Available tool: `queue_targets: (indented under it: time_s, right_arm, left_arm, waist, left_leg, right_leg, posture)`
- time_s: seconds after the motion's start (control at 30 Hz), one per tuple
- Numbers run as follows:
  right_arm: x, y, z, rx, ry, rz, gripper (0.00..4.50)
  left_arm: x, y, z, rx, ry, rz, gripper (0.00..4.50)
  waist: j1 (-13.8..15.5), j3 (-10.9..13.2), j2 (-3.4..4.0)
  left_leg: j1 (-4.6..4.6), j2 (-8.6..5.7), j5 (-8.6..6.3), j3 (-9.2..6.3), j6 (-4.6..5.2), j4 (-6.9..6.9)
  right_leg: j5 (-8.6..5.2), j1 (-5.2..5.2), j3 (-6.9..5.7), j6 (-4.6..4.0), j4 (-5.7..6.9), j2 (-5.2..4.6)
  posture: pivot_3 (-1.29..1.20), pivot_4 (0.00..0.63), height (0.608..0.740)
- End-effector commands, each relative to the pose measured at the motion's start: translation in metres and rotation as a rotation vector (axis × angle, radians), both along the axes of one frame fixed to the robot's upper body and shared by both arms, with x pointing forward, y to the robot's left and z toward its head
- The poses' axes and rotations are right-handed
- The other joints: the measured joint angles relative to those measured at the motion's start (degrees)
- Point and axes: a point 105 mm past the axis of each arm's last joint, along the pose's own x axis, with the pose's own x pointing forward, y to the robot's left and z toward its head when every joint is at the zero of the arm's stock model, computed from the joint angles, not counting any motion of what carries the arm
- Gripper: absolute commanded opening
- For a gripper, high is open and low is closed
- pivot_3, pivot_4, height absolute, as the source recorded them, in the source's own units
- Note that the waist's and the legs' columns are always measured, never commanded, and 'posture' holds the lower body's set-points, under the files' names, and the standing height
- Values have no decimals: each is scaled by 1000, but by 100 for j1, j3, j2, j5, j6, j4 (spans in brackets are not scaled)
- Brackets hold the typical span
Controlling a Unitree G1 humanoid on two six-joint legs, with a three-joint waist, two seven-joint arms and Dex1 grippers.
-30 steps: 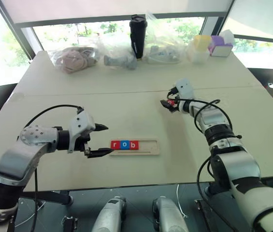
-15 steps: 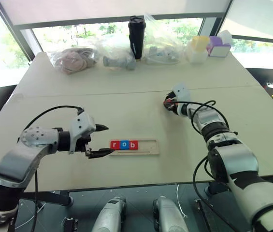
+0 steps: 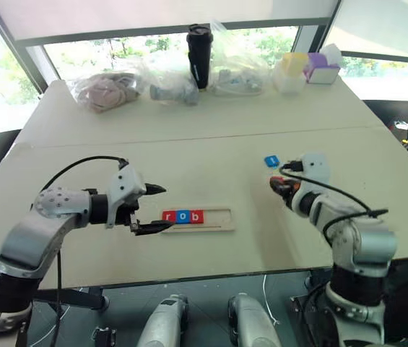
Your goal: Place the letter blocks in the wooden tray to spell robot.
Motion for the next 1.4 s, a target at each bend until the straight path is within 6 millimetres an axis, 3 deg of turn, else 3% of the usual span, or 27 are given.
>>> queue_targets:
  time_s: [0.03, 0.27, 0.33, 0.47, 0.6, 0.7, 0.77, 0.83, 1.0, 1.4]
  right_arm:
    - [-7, 6, 10, -17, -31, -63, 1146]
    - [-15, 21, 2, -3, 12, -84, 1146]
    - [-16, 23, 0, -10, 19, -69, 2195]
    - [-15, 7, 5, -85, 4, -19, 4130]
    - [-6, -13, 25, -133, -64, 80, 4130]
    - [-3, -11, 50, -137, -177, 307, 4130]
    - [-14, -6, 61, -175, -273, 548, 4130]
    - [-27, -9, 46, -237, -244, 765, 4130]
    - [-29, -31, -2, -395, -136, 1011, 4130]
    - [25, -35, -24, -600, -158, 1194, 4130]
  left_arm:
    - [3, -4, 6, -3, -34, -34, 4500]
    - [7, -6, 7, -5, -40, -45, 4500]
    - [7, -4, 7, -3, -42, -39, 4500]
    - [6, -1, 7, 5, -43, -28, 4500]
    - [6, 0, 7, 8, -45, -19, 4500]
    - [5, 1, 7, 7, -45, -16, 4500]
    - [5, 1, 6, 7, -44, -16, 4500]
    - [6, 0, 6, 8, -45, -18, 4500]
    - [7, -1, 8, 9, -51, -20, 4500]
    - [2, 7, 11, 22, -59, 15, 4500]
  waist:
    - [10, 0, 0]
    - [21, 0, 0]
    - [20, 0, 0]
    - [18, 0, 0]
    - [21, 1, -2]
    - [19, 3, -4]
    - [17, 4, -4]
    - [34, 4, -6]
    - [16, 4, -16]
    - [19, 7, -21]
  left_leg:
    - [-1, 0, -2, 1, -4, 2]
    - [-8, -6, 1, 11, 1, -4]
    - [-8, -7, 1, 14, 1, -7]
    - [-8, -6, 1, 13, 1, -3]
    - [-8, -7, 1, 13, 1, 0]
    - [-9, -6, 1, 15, 2, -1]
    - [-9, -1, 0, 14, 5, -3]
    - [-9, 1, -3, 13, 10, -10]
    - [-10, -6, -13, 24, 26, 4]
    - [-7, 6, -16, 42, 28, 4]
  right_leg:
    - [1, 0, 0, -1, -1, -1]
    - [7, -3, -3, -11, -15, -3]
    - [7, -4, -2, -9, -15, -3]
    - [6, -3, -3, -8, -14, -3]
    - [-1, 3, -5, 3, -19, -8]
    - [-7, 5, -6, 13, -25, -10]
    - [-8, 8, -9, 14, -30, -7]
    - [-11, 15, -15, 20, -42, -6]
    - [-10, 42, -22, 24, -78, -9]
    - [20, 29, -16, 0, -81, -8]
  posture:
    - [0, 150, 740]
    - [0, 150, 740]
    - [0, 150, 740]
    - [0, 150, 740]
    - [0, 150, 740]
    - [0, 150, 740]
    - [0, 150, 740]
    - [0, 150, 740]
    - [0, 150, 740]
    - [0, 150, 740]
